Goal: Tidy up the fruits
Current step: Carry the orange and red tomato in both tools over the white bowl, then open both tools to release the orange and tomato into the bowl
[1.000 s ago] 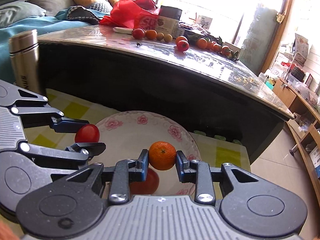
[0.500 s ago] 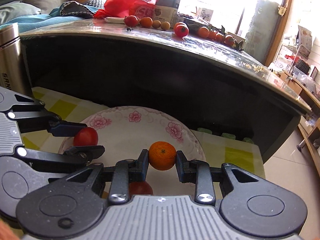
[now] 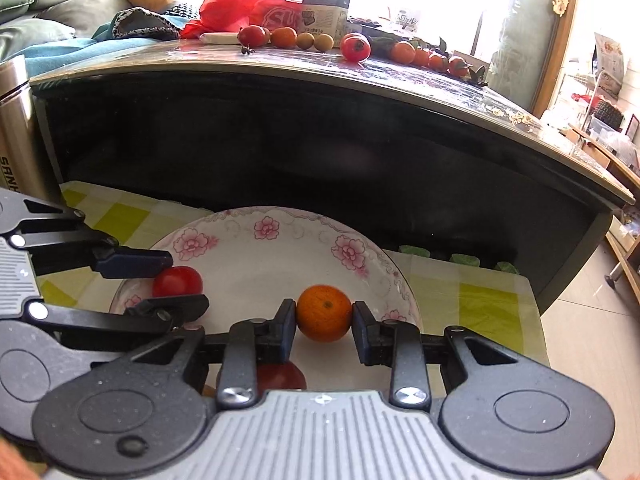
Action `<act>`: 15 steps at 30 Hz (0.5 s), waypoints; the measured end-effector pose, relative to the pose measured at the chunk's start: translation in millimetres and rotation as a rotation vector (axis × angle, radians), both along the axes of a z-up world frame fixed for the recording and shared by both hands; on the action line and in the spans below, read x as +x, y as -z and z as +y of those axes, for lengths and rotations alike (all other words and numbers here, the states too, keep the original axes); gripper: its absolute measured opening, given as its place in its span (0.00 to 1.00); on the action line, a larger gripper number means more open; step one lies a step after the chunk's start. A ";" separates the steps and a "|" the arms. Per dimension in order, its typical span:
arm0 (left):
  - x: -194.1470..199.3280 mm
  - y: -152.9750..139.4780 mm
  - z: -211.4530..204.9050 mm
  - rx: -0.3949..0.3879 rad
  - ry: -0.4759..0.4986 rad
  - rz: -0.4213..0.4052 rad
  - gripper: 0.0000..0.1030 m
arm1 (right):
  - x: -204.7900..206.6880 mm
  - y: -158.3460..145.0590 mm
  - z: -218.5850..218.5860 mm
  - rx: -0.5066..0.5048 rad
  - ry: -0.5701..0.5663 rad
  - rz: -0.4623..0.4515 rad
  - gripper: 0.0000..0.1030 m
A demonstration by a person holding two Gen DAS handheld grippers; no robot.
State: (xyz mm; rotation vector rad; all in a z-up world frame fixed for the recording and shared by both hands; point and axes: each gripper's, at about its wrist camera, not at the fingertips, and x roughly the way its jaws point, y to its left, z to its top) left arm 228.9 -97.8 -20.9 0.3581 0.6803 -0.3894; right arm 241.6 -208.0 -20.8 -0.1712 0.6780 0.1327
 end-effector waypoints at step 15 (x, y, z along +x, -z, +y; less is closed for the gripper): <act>-12.8 -20.9 7.0 -0.005 0.000 -0.040 0.52 | -13.1 -21.4 0.5 0.037 0.019 -0.051 0.45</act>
